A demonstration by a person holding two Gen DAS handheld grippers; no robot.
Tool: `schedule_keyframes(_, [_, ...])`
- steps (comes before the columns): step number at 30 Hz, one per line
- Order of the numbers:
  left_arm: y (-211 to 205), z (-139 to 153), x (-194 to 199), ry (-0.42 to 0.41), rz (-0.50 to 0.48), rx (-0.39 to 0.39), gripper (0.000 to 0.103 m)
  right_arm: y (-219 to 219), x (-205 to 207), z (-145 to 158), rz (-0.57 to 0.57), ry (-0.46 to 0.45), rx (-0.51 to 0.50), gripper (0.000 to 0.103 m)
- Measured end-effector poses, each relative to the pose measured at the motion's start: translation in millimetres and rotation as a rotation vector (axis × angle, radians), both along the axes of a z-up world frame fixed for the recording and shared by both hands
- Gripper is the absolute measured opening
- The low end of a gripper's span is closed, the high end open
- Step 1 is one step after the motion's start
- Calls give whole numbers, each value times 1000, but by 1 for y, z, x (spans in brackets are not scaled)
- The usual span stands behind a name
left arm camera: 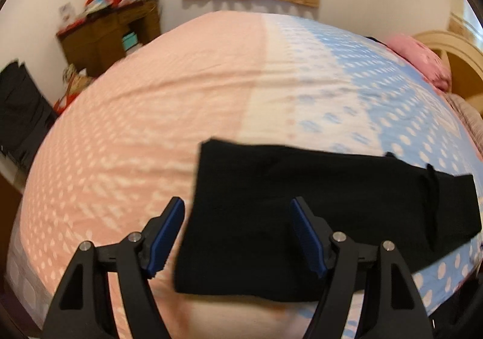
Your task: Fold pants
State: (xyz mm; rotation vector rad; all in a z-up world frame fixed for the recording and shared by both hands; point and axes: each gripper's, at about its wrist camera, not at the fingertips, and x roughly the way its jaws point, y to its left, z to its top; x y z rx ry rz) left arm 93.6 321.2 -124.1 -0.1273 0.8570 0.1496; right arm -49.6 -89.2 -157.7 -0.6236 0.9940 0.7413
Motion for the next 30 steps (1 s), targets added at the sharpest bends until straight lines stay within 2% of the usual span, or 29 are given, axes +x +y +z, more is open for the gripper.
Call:
schedule_keyframes(4, [11, -20, 7, 18, 21, -58, 75, -2, -9, 0, 15, 39, 36, 69])
schedule_keyframes(8, [12, -24, 12, 0, 13, -71, 76, 7, -1, 17, 20, -9, 87, 69])
schedule_keyframes(11, [11, -24, 16, 16, -15, -62, 79, 18, 15, 32, 18, -85, 122, 69])
schedule_keyframes(15, [9, -26, 15, 19, -37, -32, 79, 35, 57, 43, -82, -142, 219, 69])
schedule_keyframes(18, [1, -26, 14, 14, -72, -24, 73, 53, 87, 43, -164, -126, 294, 69])
schedule_keyframes(20, [-1, -26, 13, 14, -77, -10, 72, 65, 101, 41, -193, -106, 330, 69])
schedule_keyframes(24, [4, -24, 12, 3, -67, -42, 73, 92, 127, 33, -216, -39, 427, 69])
schedule_keyframes(27, [5, -22, 10, 3, -57, -43, 73, 109, 142, 30, -236, -27, 481, 69])
schedule_keyframes(30, [9, -22, 8, -7, -43, -55, 73, 124, 154, 22, -256, 7, 501, 69])
